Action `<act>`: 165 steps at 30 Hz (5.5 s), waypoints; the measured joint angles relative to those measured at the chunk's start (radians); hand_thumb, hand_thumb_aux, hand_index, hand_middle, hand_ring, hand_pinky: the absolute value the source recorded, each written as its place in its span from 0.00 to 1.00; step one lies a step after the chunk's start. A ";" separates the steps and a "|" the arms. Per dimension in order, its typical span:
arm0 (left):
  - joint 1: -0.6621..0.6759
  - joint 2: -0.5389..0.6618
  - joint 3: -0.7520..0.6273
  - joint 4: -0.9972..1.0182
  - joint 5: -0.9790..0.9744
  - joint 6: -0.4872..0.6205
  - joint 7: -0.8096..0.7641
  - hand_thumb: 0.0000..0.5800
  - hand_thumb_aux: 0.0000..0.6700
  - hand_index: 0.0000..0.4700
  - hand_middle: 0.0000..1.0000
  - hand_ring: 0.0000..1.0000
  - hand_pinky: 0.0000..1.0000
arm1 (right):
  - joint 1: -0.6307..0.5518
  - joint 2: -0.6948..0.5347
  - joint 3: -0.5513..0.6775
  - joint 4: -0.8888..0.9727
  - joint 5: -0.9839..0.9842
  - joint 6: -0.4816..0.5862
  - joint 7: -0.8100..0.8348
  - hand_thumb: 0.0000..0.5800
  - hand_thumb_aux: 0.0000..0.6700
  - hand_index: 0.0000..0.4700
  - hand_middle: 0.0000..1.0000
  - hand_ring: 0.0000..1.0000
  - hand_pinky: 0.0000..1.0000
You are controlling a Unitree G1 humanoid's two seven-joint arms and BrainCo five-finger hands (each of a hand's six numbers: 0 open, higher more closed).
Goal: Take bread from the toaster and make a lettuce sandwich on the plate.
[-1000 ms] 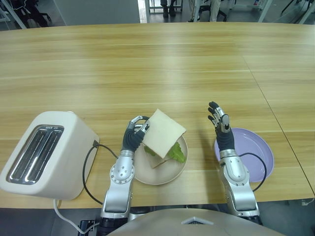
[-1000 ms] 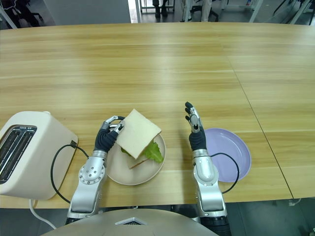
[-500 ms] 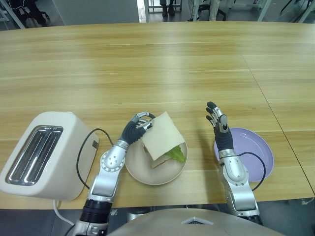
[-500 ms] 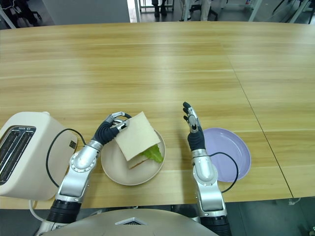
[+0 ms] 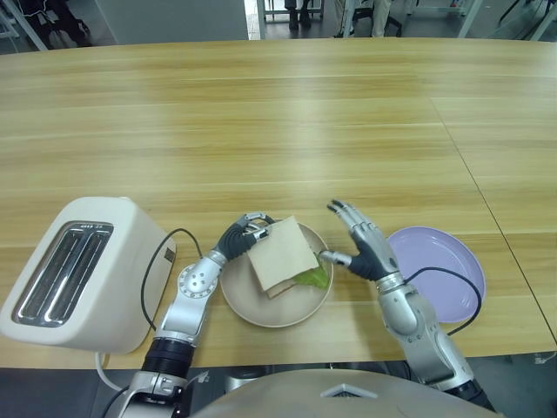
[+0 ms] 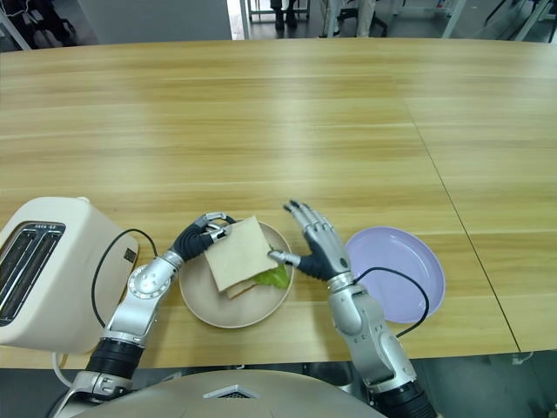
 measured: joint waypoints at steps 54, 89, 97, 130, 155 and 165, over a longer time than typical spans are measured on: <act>0.023 0.025 -0.088 -0.158 0.200 0.138 0.054 0.00 0.00 0.00 0.00 0.00 0.00 | -0.041 -0.115 0.155 0.072 -0.051 -0.223 0.052 0.00 0.00 0.00 0.00 0.00 0.00; 0.260 -0.149 0.067 -0.680 0.050 0.032 0.231 0.00 0.00 0.00 0.00 0.00 0.00 | 0.055 0.091 -0.004 -0.010 0.421 -0.125 0.188 0.00 0.00 0.00 0.00 0.00 0.00; 0.426 -0.204 0.027 -0.708 -0.018 -0.045 0.242 0.46 0.26 0.26 0.11 0.11 0.11 | 0.126 0.173 -0.086 -0.132 0.822 -0.002 0.304 0.25 0.13 0.13 0.00 0.00 0.00; 0.798 0.283 0.040 -0.650 -0.264 0.009 -0.218 1.00 1.00 0.98 1.00 1.00 1.00 | 0.241 -0.023 -0.016 -0.092 1.170 0.331 0.697 1.00 1.00 0.98 1.00 1.00 1.00; 0.744 0.249 -0.045 -0.632 -0.132 0.219 -0.195 1.00 1.00 0.98 1.00 1.00 1.00 | 0.236 0.005 0.044 -0.072 1.076 0.434 0.634 1.00 1.00 0.98 1.00 1.00 1.00; 0.596 0.166 -0.089 -0.600 -0.053 0.324 -0.104 1.00 1.00 0.98 1.00 1.00 1.00 | 0.143 0.091 0.017 -0.002 1.068 0.437 0.570 1.00 1.00 0.98 1.00 1.00 1.00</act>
